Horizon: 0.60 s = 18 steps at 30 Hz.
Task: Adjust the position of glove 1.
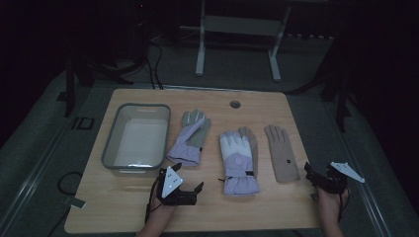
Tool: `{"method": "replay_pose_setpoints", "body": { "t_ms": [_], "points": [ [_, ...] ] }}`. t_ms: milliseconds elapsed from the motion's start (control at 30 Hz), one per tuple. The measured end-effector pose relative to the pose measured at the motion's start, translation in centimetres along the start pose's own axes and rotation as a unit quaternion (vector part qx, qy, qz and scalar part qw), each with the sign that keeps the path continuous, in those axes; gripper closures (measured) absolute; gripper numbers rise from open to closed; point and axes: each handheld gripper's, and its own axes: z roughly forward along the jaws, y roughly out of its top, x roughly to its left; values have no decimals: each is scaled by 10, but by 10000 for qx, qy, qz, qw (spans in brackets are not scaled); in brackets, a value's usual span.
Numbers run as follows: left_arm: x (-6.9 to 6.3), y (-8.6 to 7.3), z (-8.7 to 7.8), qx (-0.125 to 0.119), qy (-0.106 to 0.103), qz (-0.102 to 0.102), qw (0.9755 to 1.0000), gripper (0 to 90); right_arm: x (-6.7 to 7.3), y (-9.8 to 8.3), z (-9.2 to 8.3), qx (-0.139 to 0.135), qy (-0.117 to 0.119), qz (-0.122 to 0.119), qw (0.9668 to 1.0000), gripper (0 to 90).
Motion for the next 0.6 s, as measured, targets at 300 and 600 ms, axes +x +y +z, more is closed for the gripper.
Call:
{"method": "replay_pose_setpoints", "body": {
  "t_ms": [300,600],
  "points": [
    [-2,-2,2,-31,-231,33,9997,11,1,3,-1,66,259,-165,9995,102],
    [-5,-3,1,-100,-298,93,9995,11,2,31,-11,-67,437,-272,9987,102]
  ]
}}
